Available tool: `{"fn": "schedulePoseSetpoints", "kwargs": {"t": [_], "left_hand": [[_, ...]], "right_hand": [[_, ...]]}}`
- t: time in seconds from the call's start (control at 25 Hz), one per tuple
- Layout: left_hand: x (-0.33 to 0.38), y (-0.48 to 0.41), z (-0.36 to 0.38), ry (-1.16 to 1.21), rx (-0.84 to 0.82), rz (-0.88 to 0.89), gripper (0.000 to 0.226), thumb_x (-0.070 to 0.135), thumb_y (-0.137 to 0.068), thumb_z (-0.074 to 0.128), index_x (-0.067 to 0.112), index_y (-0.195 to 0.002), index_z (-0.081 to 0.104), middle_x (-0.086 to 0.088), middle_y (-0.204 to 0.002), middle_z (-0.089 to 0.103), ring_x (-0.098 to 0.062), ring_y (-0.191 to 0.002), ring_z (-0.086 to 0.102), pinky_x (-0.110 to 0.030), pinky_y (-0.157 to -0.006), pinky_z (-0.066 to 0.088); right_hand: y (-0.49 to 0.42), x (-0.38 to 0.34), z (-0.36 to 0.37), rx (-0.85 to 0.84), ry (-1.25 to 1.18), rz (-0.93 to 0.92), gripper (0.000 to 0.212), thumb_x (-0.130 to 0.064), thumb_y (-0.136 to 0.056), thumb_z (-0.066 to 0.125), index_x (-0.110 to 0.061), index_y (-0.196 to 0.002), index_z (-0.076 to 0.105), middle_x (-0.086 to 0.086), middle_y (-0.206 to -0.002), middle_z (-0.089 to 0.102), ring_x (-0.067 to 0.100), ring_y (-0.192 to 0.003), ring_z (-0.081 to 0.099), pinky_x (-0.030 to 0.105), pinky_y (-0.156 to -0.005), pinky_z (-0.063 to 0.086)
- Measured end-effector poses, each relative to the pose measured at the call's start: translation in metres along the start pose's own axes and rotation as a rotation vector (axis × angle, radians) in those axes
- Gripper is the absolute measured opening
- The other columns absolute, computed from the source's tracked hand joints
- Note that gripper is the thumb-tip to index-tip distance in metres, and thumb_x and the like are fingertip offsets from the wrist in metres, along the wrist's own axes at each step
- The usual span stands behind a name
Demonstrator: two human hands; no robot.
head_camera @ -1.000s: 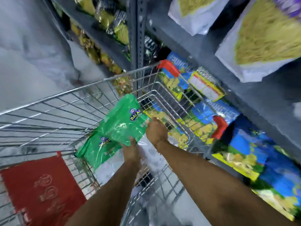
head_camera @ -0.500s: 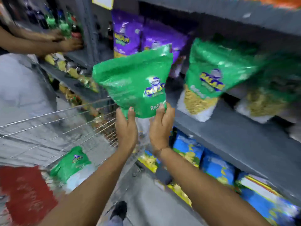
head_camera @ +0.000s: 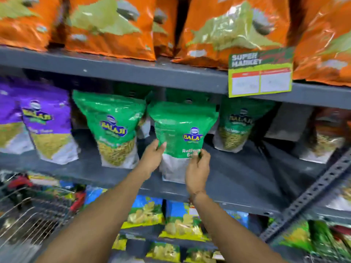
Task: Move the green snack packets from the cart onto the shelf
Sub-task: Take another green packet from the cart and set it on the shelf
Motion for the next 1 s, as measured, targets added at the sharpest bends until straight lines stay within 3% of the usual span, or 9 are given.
{"fn": "schedulePoseSetpoints", "kwargs": {"t": [0.16, 0.28, 0.4, 0.48, 0.56, 0.64, 0.8, 0.88, 1.0], "left_hand": [[-0.023, -0.012, 0.014, 0.121, 0.026, -0.108, 0.045, 0.026, -0.095, 0.040, 0.004, -0.135, 0.037, -0.002, -0.139, 0.042, -0.017, -0.133, 0.035, -0.029, -0.110, 0.023], [-0.045, -0.004, 0.004, 0.303, 0.190, -0.105, 0.044, 0.055, -0.089, 0.033, 0.024, -0.078, 0.062, 0.002, -0.091, 0.063, -0.006, -0.086, 0.058, -0.028, -0.090, 0.040], [-0.054, 0.001, -0.015, 0.338, 0.363, -0.069, 0.059, 0.052, -0.091, 0.031, 0.017, -0.045, 0.041, -0.003, -0.045, 0.044, -0.009, -0.042, 0.041, -0.026, -0.054, 0.039], [-0.046, -0.008, -0.024, 0.273, 0.430, -0.084, 0.044, 0.047, -0.090, 0.038, 0.022, -0.053, 0.041, 0.002, -0.053, 0.043, -0.018, -0.058, 0.043, -0.031, -0.063, 0.033], [-0.040, -0.026, -0.008, 0.138, 0.241, -0.136, 0.032, 0.042, -0.093, 0.037, 0.016, -0.093, 0.057, 0.002, -0.094, 0.054, -0.016, -0.094, 0.046, -0.029, -0.083, 0.031], [-0.044, -0.034, 0.010, 0.133, 0.040, -0.164, 0.045, 0.045, -0.093, 0.036, 0.022, -0.130, 0.045, 0.009, -0.122, 0.045, -0.006, -0.112, 0.036, -0.024, -0.097, 0.026], [-0.051, -0.027, 0.019, -0.006, -0.027, -0.016, 0.055, 0.073, -0.071, 0.045, 0.036, -0.109, 0.059, 0.001, -0.114, 0.065, -0.013, -0.105, 0.059, -0.038, -0.097, 0.047], [-0.054, -0.018, 0.021, -0.049, 0.038, -0.032, 0.064, 0.080, -0.062, 0.045, 0.033, -0.103, 0.060, -0.005, -0.102, 0.063, -0.020, -0.095, 0.060, -0.036, -0.084, 0.049], [-0.053, -0.011, 0.021, -0.056, 0.094, -0.114, 0.077, 0.083, -0.055, 0.046, 0.030, -0.110, 0.055, -0.006, -0.107, 0.060, -0.022, -0.101, 0.057, -0.040, -0.090, 0.048]], "right_hand": [[0.003, 0.050, 0.004, 0.147, 0.165, 0.435, 0.035, -0.025, -0.089, 0.045, -0.021, -0.123, 0.054, 0.023, -0.110, 0.058, 0.038, -0.107, 0.053, 0.040, -0.093, 0.042], [-0.018, 0.057, 0.023, 0.059, -0.087, 0.526, 0.041, -0.025, -0.092, 0.044, -0.025, -0.133, 0.046, 0.018, -0.126, 0.056, 0.028, -0.108, 0.055, 0.039, -0.101, 0.043], [-0.038, 0.064, 0.005, 0.105, -0.305, 0.529, 0.038, -0.026, -0.096, 0.042, -0.017, -0.132, 0.045, 0.005, -0.129, 0.051, 0.018, -0.119, 0.047, 0.032, -0.106, 0.036], [-0.031, 0.061, -0.015, 0.194, -0.296, 0.477, 0.028, -0.029, -0.096, 0.038, -0.015, -0.115, 0.055, 0.004, -0.112, 0.052, 0.017, -0.107, 0.047, 0.026, -0.094, 0.037], [-0.012, 0.047, -0.011, 0.204, -0.302, 0.409, 0.024, -0.028, -0.097, 0.036, -0.016, -0.103, 0.055, 0.002, -0.104, 0.055, 0.015, -0.101, 0.047, 0.024, -0.086, 0.037], [-0.002, 0.046, 0.020, 0.054, -0.357, 0.411, 0.033, -0.036, -0.096, 0.034, -0.018, -0.116, 0.054, -0.005, -0.118, 0.055, 0.010, -0.110, 0.048, 0.025, -0.096, 0.035], [-0.019, 0.053, 0.047, -0.119, -0.389, 0.397, 0.060, -0.062, -0.085, 0.031, -0.023, -0.125, 0.054, 0.002, -0.132, 0.058, 0.018, -0.121, 0.055, 0.042, -0.111, 0.038], [-0.028, 0.053, 0.041, -0.152, -0.313, 0.442, 0.055, -0.052, -0.093, 0.024, -0.019, -0.124, 0.054, -0.002, -0.126, 0.059, 0.015, -0.114, 0.055, 0.033, -0.105, 0.041], [-0.030, 0.053, 0.032, -0.180, -0.244, 0.490, 0.051, -0.043, -0.097, 0.020, -0.015, -0.126, 0.051, -0.003, -0.118, 0.056, 0.014, -0.109, 0.052, 0.024, -0.090, 0.043]]}}
Point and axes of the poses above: each hand's wrist, its own y-axis away from the middle knuckle, its own z-axis out of the palm, x = y × z, the point moved 9 cm from there along -y, towards the middle knuckle
